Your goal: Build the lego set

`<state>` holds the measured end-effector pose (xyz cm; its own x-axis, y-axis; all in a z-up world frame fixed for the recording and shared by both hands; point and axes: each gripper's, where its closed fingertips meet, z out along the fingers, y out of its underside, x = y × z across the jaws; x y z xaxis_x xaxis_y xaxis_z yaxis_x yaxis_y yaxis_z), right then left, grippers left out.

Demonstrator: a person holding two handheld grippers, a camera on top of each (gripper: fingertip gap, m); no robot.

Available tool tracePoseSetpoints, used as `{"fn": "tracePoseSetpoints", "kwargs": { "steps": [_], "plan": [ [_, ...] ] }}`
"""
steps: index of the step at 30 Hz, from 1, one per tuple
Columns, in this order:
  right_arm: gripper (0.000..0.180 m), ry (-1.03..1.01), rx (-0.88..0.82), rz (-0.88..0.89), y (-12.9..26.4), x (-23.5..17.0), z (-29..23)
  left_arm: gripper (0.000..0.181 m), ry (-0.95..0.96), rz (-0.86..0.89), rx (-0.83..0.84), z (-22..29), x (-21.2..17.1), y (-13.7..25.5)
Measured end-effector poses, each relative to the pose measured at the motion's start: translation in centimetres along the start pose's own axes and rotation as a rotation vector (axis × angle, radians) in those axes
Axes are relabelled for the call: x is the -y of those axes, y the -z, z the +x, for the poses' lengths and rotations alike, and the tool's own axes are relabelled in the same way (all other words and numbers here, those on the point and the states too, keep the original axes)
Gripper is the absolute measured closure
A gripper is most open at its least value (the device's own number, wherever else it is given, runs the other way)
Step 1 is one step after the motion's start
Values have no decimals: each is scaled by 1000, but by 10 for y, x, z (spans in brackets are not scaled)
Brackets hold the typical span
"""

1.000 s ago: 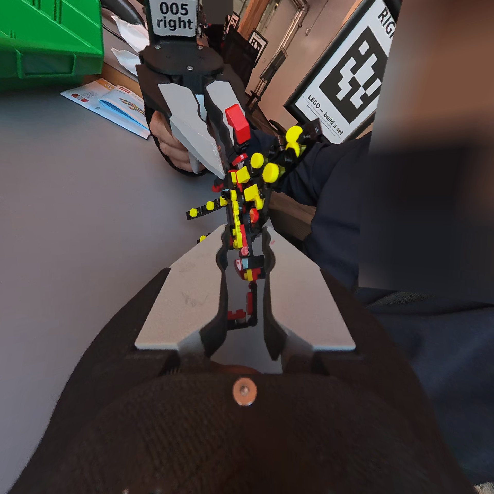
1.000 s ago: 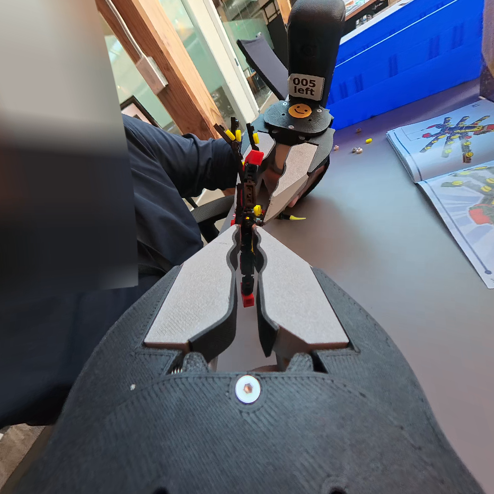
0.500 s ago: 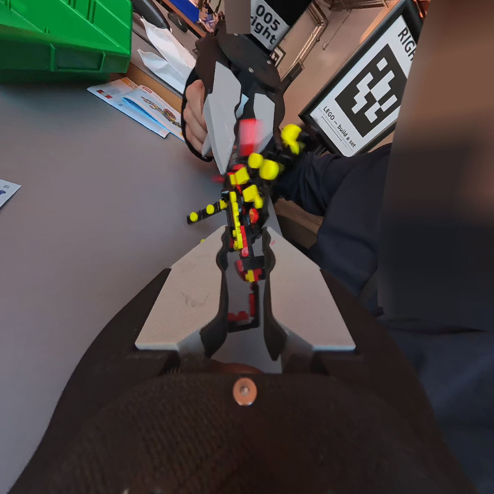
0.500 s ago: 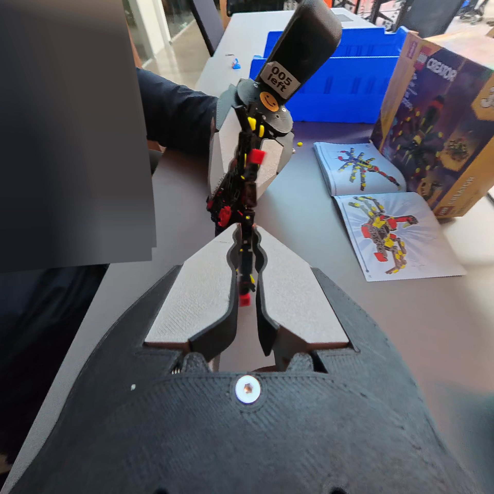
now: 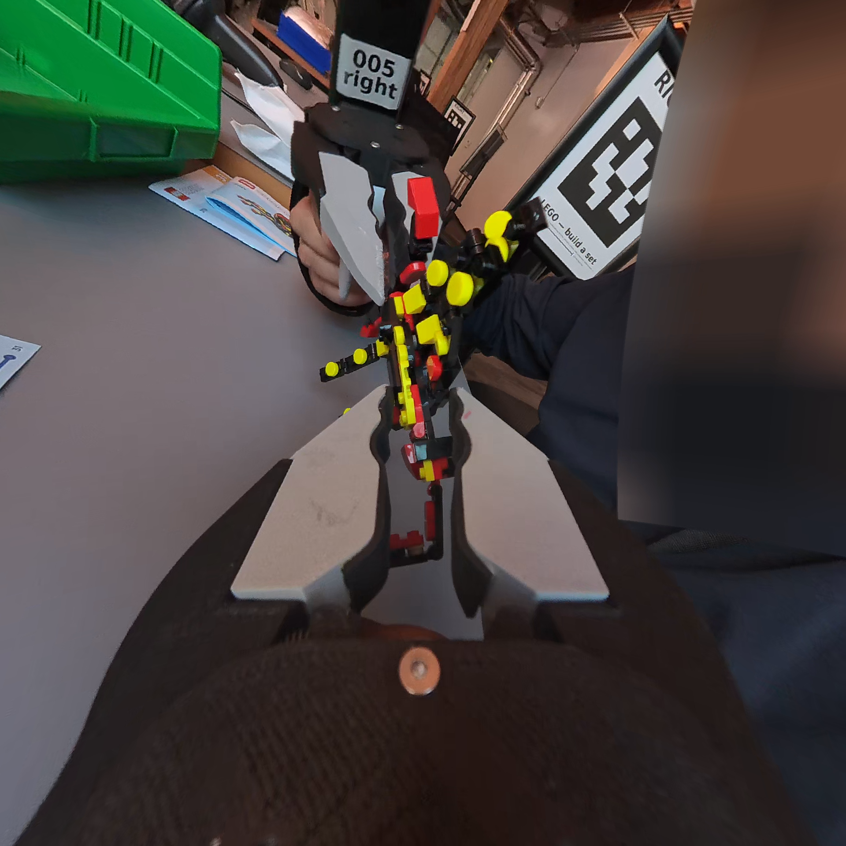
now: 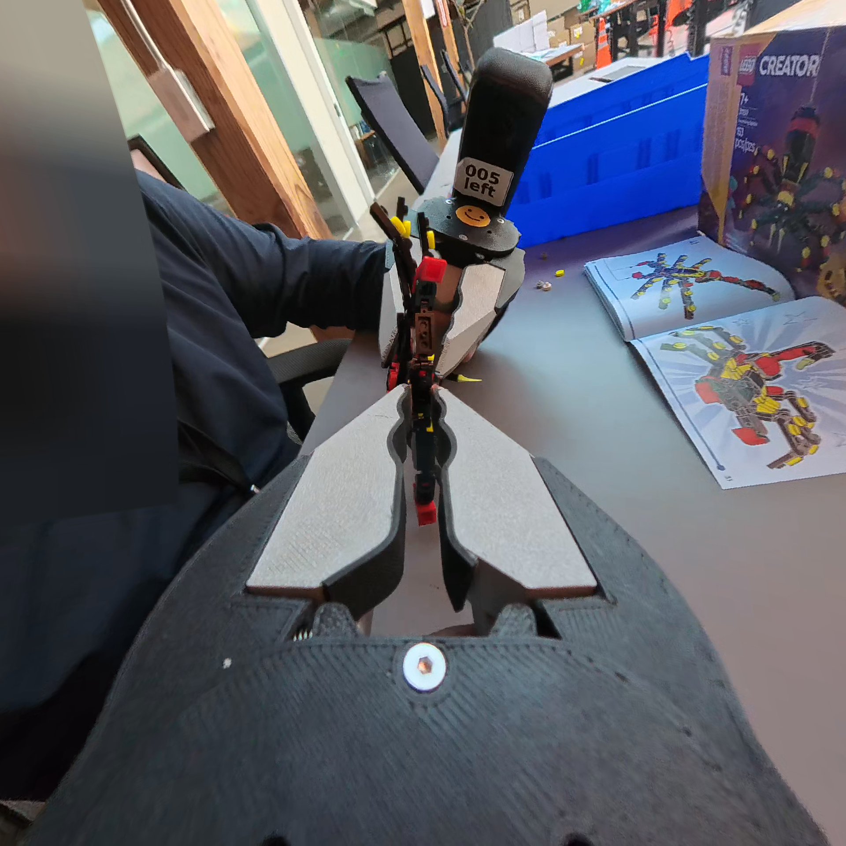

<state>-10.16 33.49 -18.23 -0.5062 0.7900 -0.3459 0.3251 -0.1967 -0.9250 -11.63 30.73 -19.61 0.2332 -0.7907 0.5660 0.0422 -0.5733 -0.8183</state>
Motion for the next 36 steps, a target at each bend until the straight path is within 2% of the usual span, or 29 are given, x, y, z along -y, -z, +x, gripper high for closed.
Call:
{"fn": "tracePoseSetpoints", "kwargs": {
  "steps": [13, 25, 36],
  "plan": [
    [176, -216, 95, 75, 2, 6, 5, 160, 13, 8, 7, -3, 1, 1],
    [176, -305, 146, 115, 2, 10, 5, 160, 15, 15, 4, -2, 2, 1],
    [176, -299, 140, 90, 3, 6, 5, 160, 27, 20, 5, -4, 2, 1]
  ]
}}
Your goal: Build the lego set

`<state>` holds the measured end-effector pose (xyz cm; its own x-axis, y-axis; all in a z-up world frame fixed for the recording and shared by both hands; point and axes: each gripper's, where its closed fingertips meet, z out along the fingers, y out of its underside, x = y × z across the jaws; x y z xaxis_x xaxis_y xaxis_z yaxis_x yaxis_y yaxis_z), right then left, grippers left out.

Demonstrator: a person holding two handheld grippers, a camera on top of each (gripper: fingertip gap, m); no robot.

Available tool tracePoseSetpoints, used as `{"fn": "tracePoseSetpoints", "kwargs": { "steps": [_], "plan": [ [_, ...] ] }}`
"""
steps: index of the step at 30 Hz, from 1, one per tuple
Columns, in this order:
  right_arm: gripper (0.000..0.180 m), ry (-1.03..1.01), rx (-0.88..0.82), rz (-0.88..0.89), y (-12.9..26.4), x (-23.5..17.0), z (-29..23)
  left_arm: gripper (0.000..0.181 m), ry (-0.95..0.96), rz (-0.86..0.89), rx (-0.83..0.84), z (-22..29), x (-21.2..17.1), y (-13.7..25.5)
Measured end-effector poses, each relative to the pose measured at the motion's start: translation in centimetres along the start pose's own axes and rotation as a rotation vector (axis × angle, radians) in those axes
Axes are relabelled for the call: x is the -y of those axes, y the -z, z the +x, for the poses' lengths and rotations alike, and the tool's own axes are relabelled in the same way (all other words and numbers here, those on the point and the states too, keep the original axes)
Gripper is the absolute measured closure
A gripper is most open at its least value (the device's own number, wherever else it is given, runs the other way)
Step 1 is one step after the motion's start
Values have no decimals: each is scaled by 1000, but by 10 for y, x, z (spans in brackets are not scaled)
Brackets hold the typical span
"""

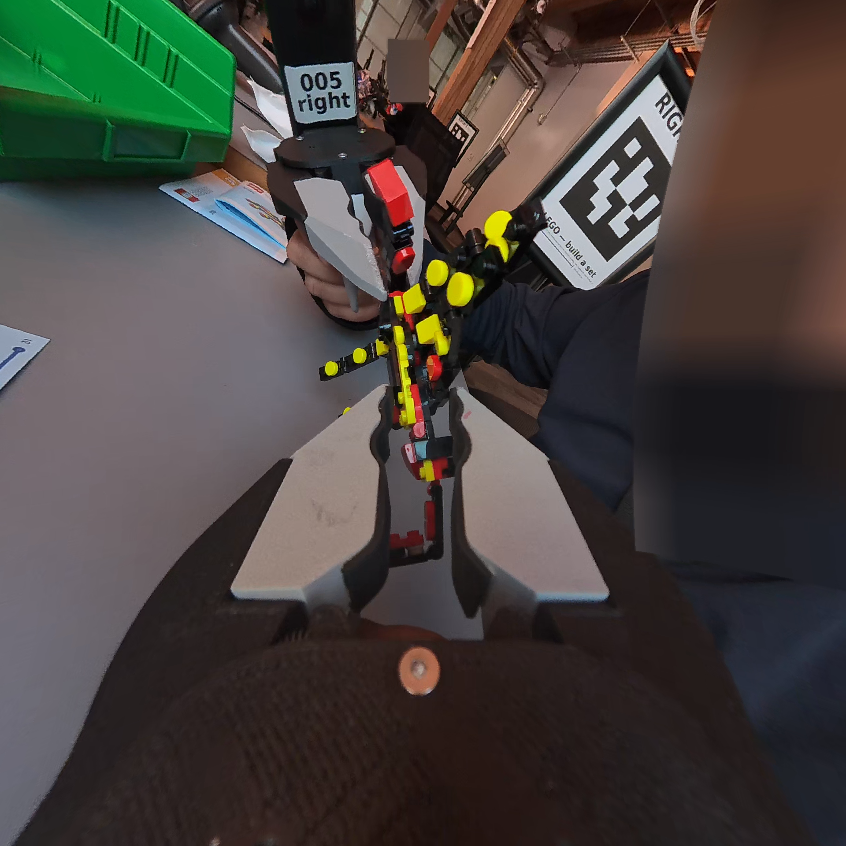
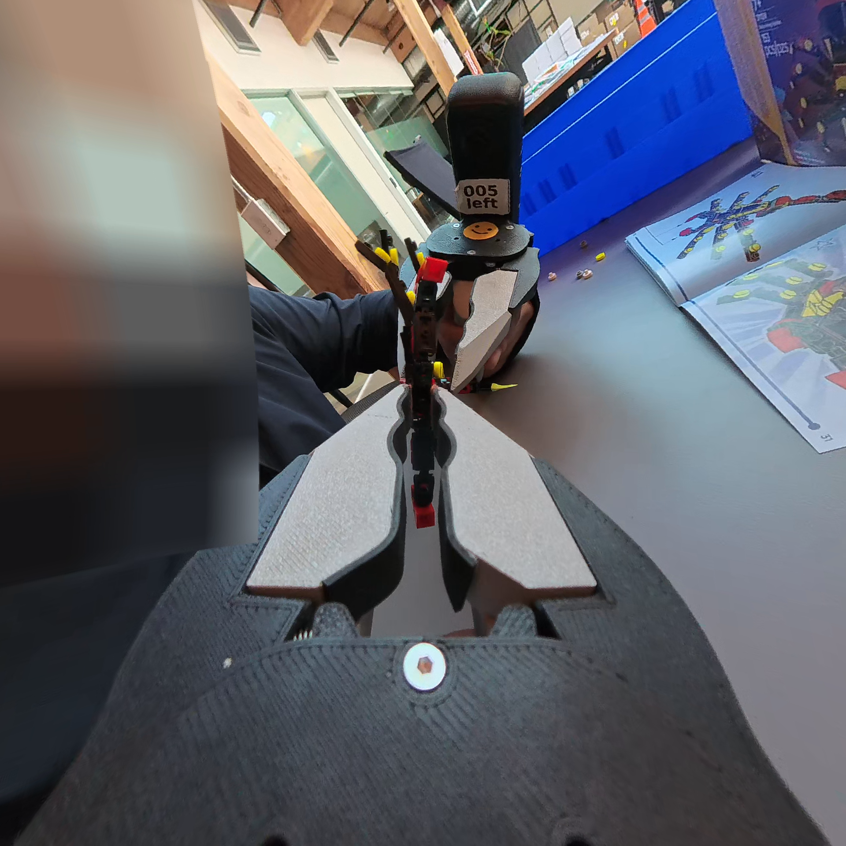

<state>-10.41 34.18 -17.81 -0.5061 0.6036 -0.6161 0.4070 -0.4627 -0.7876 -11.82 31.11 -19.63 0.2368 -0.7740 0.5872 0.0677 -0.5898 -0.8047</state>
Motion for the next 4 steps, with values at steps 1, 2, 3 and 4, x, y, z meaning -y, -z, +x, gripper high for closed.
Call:
{"fn": "tracePoseSetpoints", "kwargs": {
  "steps": [1, 2, 3, 4],
  "plan": [
    [176, -2, 2, 0, 0, 0, 0, 160, 1, 0, -1, 0, 0, 0],
    [176, -8, 6, 0, 0, 0, 0, 160, 2, 2, -3, 0, 0, 0],
    [176, -17, 9, -1, 0, -1, 0, 160, 4, 3, -6, 1, 0, 0],
    [176, -27, 15, 0, 0, -1, 0, 160, 5, 3, -7, 1, 0, 0]
  ]
}}
